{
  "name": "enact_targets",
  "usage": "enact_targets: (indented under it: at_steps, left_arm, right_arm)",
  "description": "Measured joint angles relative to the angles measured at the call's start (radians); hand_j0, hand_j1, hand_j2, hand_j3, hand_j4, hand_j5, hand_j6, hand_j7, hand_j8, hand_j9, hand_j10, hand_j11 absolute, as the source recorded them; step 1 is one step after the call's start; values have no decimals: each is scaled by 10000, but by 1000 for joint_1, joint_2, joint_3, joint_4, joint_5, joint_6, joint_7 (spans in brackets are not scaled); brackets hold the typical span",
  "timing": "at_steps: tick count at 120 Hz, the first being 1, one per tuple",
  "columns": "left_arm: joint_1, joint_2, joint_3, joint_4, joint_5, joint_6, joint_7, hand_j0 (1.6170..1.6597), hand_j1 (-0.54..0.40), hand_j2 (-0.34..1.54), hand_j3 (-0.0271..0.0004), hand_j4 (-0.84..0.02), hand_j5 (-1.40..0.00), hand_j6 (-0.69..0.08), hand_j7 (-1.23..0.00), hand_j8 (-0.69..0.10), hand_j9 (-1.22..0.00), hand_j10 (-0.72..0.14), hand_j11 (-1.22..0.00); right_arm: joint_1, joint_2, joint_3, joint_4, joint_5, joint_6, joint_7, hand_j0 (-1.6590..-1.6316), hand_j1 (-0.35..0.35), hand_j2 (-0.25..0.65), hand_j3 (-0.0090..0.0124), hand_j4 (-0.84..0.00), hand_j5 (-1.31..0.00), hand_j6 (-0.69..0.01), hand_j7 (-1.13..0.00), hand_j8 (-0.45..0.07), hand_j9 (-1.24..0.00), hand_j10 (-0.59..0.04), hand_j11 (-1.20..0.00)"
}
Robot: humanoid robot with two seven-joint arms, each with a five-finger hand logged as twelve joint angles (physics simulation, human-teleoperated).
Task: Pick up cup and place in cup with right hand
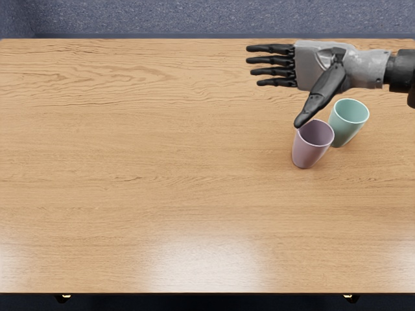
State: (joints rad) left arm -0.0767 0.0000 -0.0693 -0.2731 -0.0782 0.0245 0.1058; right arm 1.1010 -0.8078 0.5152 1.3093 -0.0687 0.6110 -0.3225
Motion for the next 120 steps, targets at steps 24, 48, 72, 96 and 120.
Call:
enact_targets:
  at_steps: [24, 48, 72, 96, 120]
  left_arm:
    - [0, 0, 0, 0, 0, 0, 0, 16576, 3488, -1, -1, 1, -1, 1, 0, 1, 0, 1, -1]
    - [0, 0, 0, 0, 0, 0, 0, 16579, 3489, -1, 0, 1, 0, 1, 0, 1, 0, 1, 0]
    - [0, 0, 0, 0, 0, 0, 0, 16580, 3489, -1, 0, 0, 0, 1, 0, 1, 0, 0, 0]
    - [0, 0, 0, 0, 0, 0, 0, 16580, 3489, -1, 0, 0, 0, 0, 0, 0, 0, 0, 0]
    - [0, 0, 0, 0, 0, 0, 0, 16581, 3490, -1, 0, 0, 0, 0, 0, 0, 0, 0, 0]
  right_arm:
    - [7, 5, 107, 9, -242, 0, -137, -16576, -3279, -31, 0, -187, -236, -188, -236, -186, -236, -184, -235]
    - [-28, 65, 241, 13, -821, 0, -94, -16579, -3233, -39, 0, -234, -287, -238, -286, -234, -287, -229, -286]
    - [-146, 81, 258, 70, -997, 0, -38, -16580, -3174, -46, 0, -293, -355, -303, -352, -294, -354, -286, -353]
    - [-230, 95, 248, 121, -1188, 0, 39, -16580, -3043, -66, 0, -408, -500, -420, -496, -410, -498, -400, -497]
    - [-252, 93, 209, 144, -1268, -9, 54, -16581, -2901, -88, 0, -529, -655, -543, -650, -532, -653, -521, -652]
